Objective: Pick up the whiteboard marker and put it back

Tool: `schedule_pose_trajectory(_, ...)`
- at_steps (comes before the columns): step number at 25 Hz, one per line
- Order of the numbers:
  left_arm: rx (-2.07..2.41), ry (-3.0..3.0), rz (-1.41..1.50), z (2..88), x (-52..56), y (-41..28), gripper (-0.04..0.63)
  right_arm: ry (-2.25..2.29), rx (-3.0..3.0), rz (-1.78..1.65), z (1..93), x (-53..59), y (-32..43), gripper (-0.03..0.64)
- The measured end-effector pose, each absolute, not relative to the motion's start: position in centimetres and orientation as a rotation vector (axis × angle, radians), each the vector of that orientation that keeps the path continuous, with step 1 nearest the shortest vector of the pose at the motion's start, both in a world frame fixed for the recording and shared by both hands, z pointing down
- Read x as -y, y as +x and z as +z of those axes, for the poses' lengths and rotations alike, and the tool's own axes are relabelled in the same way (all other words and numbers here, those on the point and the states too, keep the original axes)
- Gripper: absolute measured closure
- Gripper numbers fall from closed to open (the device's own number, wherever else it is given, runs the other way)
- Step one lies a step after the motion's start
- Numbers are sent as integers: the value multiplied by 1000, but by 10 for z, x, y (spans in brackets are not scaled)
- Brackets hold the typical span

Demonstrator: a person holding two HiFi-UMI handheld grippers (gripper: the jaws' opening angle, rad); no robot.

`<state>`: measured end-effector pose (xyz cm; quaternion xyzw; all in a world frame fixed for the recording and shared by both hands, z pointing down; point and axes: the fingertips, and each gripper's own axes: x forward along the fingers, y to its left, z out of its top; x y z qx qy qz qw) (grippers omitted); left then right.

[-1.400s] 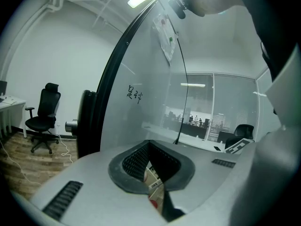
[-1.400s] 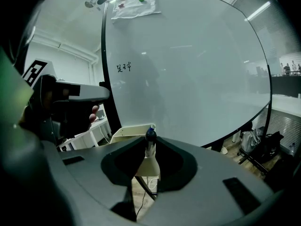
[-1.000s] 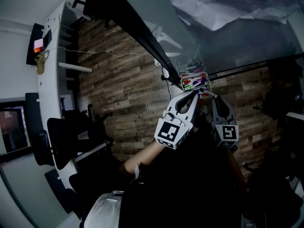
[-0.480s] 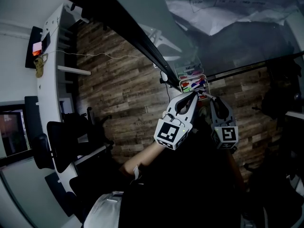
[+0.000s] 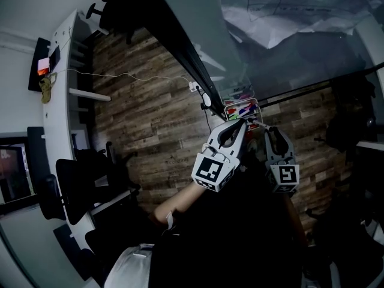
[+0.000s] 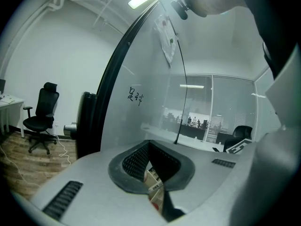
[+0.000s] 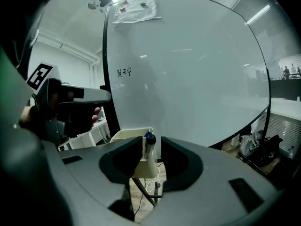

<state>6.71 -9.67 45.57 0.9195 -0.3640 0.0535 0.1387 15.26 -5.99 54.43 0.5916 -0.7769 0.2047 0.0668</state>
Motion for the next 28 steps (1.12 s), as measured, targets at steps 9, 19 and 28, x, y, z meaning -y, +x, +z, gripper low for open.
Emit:
schedule_pose_trajectory(9,1022,2683,116,448,91,61,588,1856,2310,588,532,52,153,506)
schedule_pose_trajectory(19,993,2697,73,443,79,47,588,1975,2232,526,528,34,158,581)
schedule_pose_trajectory(28,973,2706,45,437,69,23,588,2007,2237,499,510,28,136,603)
